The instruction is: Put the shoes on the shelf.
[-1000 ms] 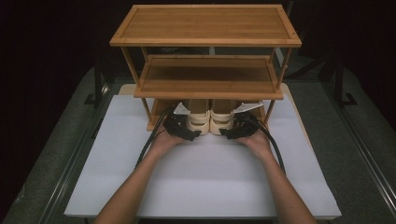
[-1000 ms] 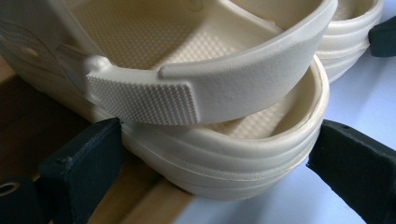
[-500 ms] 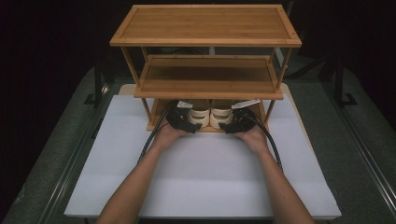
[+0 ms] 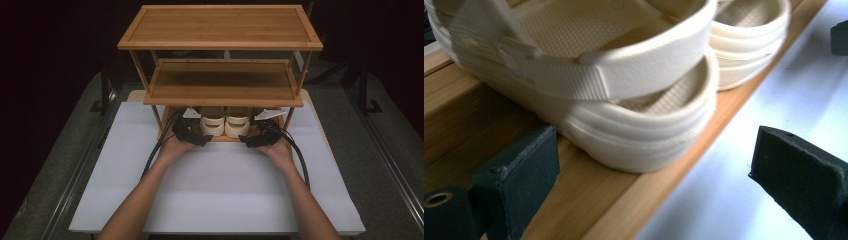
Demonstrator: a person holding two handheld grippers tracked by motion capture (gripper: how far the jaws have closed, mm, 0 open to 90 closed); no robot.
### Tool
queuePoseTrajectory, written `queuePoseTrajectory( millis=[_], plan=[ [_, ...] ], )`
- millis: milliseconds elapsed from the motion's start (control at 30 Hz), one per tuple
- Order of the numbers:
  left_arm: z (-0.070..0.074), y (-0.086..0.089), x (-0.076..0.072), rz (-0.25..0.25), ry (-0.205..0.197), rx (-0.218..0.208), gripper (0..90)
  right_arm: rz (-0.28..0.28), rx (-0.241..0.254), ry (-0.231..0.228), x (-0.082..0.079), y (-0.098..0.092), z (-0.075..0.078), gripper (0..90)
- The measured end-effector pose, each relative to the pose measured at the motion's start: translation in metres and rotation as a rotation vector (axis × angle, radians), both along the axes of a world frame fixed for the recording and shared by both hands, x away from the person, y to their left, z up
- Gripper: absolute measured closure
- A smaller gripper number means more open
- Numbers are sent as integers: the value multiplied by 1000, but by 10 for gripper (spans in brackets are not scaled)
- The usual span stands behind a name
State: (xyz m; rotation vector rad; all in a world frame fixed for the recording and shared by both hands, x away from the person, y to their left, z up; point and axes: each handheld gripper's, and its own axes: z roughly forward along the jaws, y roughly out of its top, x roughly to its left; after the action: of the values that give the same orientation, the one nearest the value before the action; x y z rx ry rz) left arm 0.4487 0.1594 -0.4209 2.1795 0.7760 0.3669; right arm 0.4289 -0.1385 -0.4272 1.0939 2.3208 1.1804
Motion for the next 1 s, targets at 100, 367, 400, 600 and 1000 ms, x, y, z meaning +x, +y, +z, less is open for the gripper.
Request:
queuePoseTrajectory(
  millis=[100,367,400,600,1000],
  plan=[
    [3,3,-7,-15,-4,2,49,-1,-4,0,-9,-5,1,134],
    [11,16,-28,-20,-23,10,50,-1,-15,21,-26,-15,5,133],
    [12,18,-31,-22,-23,13,50,-2,-12,18,-32,-18,7,133],
    [15,33,-50,-28,-20,10,50,-23,-26,-14,-51,-32,14,124],
    [21,69,-88,-9,-30,6,50,-66,-19,-34,-89,-65,17,114]
  ],
)
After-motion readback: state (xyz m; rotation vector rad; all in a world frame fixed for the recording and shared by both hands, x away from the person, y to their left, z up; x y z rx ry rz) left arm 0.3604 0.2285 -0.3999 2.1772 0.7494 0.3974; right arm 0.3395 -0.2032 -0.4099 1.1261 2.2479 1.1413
